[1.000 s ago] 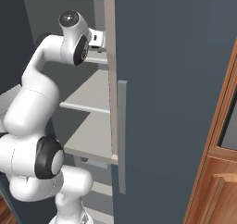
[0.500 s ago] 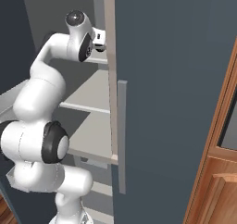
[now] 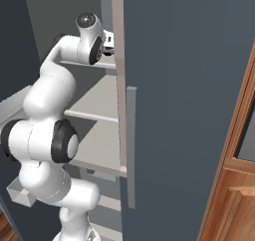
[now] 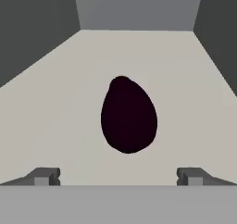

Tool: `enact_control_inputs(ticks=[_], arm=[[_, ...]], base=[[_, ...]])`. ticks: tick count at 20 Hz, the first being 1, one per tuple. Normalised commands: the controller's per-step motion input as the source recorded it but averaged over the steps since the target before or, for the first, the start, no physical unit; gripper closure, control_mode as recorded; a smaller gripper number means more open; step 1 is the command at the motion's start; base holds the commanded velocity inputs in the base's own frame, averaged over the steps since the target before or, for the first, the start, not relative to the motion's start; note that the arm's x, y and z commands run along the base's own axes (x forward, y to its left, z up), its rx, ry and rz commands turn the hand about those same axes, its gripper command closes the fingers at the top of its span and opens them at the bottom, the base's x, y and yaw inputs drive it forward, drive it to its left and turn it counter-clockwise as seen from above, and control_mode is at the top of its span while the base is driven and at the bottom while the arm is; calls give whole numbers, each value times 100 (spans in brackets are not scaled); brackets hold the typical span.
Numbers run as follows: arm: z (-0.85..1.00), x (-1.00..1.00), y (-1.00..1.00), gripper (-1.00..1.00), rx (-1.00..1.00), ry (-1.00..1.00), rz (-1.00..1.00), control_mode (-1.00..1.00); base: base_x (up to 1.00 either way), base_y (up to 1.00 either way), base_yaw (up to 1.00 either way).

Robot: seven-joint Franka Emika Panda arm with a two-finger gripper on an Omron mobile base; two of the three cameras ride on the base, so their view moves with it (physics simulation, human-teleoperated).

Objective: Take the eggplant and avocado out of the freezer and place them in the tupperware container on the counter. Then put the tupperware containing the vegetables back in the freezer.

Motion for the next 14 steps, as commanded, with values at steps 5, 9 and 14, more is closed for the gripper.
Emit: enact_control_inputs(ticks=[5, 9, 14], arm=[[-8, 29, 0, -100, 0, 0, 0, -100], [-2, 24, 0, -100, 0, 1, 0, -100], [-7, 22, 0, -100, 0, 2, 0, -100]], base=[[0, 0, 0], [0, 0, 0], [0, 0, 0]])
